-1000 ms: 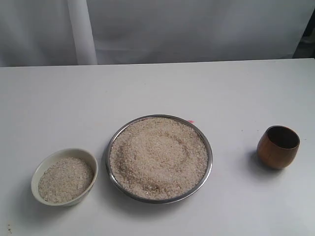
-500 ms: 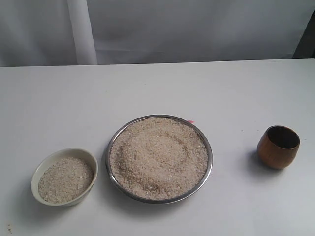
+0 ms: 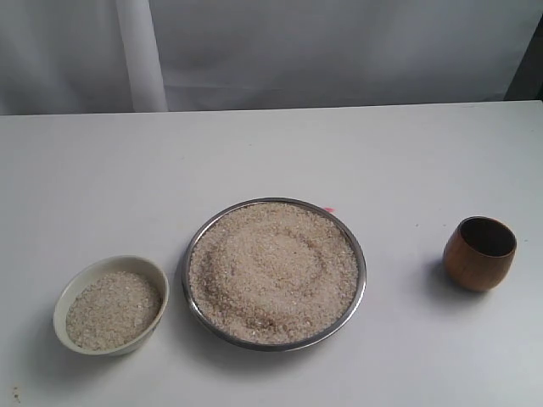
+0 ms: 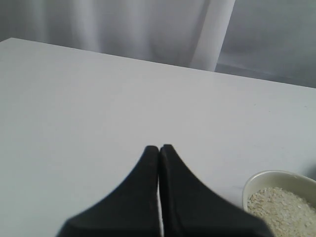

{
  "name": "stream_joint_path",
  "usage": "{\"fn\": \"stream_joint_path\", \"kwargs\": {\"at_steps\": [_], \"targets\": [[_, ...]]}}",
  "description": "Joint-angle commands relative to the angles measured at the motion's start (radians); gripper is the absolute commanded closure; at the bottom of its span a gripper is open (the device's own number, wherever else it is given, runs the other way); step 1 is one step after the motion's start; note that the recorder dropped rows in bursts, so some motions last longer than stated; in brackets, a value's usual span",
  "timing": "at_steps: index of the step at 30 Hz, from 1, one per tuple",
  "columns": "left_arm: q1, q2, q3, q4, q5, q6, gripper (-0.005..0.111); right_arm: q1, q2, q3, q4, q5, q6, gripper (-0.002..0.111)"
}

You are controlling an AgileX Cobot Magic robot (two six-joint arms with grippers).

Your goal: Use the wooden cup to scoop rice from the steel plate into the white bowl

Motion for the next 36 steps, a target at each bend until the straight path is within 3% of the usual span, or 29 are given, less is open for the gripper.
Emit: {"fn": "stream_joint_path", "kwargs": {"at_steps": [1,7,12,19,24,30,36], "targets": [[-0.005,-0.002,-0.004,-0.006,-0.006,-0.002,0.107,0.002,0.198,-0.111,0.005,-0.014,-0.002,0.108],[-0.005,-0.002,-0.004,-0.006,-0.006,-0.002,0.107,0.002,0.418,-0.132,-0.007,-0.124,0.069,0.108],[-0.005,-0.002,-0.004,-0.006,-0.006,-0.002,0.107,0.002,0.547,-0.040,-0.042,-0.411,0.158,0.108],[-0.005,-0.002,-0.004,-0.006,-0.006,-0.002,0.107,0.002,0.696,0.134,-0.171,-0.677,0.187,0.108],[-0.005,-0.002,-0.004,-0.006,-0.006,-0.002,0.107,0.002,0.812,0.215,-0.178,-0.830,0.140,0.108],[-0.005,-0.002,-0.004,-0.006,-0.006,-0.002,0.107,0.002,0.964,0.247,-0.174,-0.891,0.090,0.108],[-0.005,-0.002,-0.004,-0.006,-0.006,-0.002,0.107,0.002,1.078,0.341,-0.020,-1.068,-0.011,0.108]]}}
